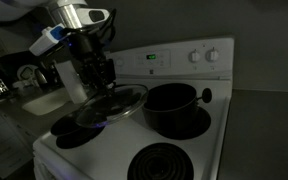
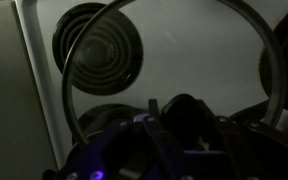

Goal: Put the glass lid on top of the black pot on the upper right plate

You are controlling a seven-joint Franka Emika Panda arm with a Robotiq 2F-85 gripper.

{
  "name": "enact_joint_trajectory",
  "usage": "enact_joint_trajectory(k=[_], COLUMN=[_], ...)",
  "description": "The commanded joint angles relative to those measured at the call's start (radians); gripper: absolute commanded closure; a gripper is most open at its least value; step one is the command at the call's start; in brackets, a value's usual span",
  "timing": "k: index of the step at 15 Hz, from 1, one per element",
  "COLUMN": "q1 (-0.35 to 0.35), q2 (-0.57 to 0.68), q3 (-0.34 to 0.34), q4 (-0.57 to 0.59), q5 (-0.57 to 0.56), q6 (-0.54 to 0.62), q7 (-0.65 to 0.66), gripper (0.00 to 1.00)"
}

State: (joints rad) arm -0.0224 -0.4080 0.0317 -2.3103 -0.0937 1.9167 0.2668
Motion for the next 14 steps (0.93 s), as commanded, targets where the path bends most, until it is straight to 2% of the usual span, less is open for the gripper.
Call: enact_joint_trajectory(k=[1,7,8,9,13,14], q1=[-0.035,-0.044,-0.044,-0.045,-0.043,-0.043], q2=[0.083,0.257,0.196,0.218,0.226,0.225], q3=[-0.034,-0.11,-0.097,-0.101,-0.097,-0.097], q4=[0.128,0.301,0.212,0.227,0.22,0.22], q5=[-0.028,0.022,-0.003,-0.001,-0.002,-0.002], q6=[-0.062,-0.082,-0.039,-0.036,-0.036,-0.036], q7=[-0.076,-0.215,-0.16,-0.167,-0.162,-0.162], gripper=[0.86,0.86,0.86,0.61,0.61,0.86])
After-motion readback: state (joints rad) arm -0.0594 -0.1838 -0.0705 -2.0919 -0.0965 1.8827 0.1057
